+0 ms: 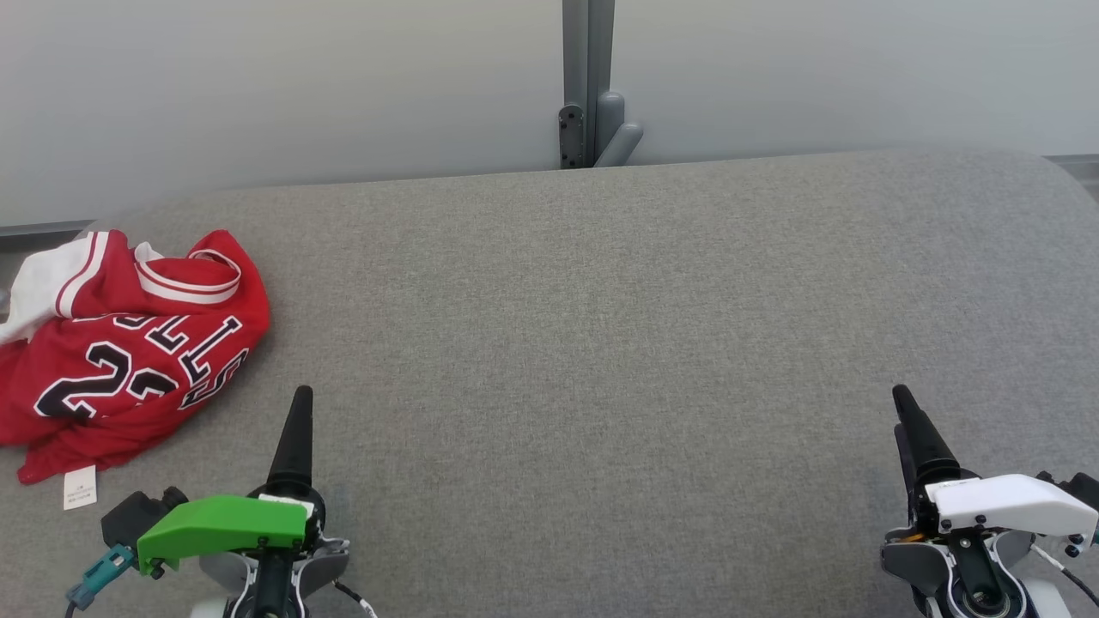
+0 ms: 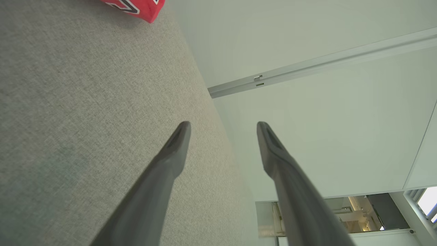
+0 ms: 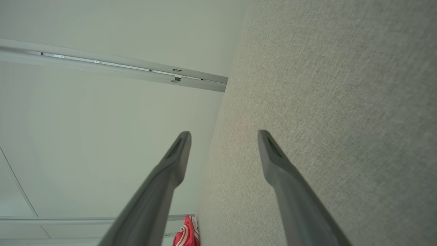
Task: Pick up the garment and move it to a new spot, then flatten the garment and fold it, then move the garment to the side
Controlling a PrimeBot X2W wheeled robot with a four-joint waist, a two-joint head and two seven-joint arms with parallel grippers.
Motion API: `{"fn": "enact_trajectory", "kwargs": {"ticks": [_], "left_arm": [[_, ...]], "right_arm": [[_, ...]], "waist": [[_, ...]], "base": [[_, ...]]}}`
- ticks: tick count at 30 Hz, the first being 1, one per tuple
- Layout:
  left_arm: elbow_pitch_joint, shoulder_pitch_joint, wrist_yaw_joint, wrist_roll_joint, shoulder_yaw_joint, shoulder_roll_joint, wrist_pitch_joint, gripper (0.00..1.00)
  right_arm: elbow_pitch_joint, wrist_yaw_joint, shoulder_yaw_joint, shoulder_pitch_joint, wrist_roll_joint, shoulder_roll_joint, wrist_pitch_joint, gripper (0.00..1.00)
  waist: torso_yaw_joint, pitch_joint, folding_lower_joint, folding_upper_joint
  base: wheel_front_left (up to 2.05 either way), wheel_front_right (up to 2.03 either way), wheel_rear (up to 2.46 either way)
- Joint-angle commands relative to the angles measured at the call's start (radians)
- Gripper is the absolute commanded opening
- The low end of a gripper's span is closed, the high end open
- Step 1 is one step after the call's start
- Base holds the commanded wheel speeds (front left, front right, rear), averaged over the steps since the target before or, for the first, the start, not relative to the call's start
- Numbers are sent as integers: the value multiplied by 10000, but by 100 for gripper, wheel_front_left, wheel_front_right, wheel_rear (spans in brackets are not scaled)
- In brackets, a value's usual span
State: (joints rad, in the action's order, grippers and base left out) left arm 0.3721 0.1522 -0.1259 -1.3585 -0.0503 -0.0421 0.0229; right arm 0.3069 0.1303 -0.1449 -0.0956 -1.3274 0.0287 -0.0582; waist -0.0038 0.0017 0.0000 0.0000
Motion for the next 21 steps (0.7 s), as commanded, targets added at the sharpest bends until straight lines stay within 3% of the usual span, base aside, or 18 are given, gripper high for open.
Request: {"fn": "enact_trajectory", "kwargs": {"ticks": [1,21], "left_arm": [[-195,125,-12,146,30,-43,47,100],[-1485,-420,576,4014,-555,-60,706,100]], "right_arm": [[-200,1,38,-107,135,95,63,100],[-1141,2,1401,160,4666,138,941,100]], "waist": [[0,0,0,0],[-59,-6,0,0]], "base": [[0,0,0],[0,0,0]]}}
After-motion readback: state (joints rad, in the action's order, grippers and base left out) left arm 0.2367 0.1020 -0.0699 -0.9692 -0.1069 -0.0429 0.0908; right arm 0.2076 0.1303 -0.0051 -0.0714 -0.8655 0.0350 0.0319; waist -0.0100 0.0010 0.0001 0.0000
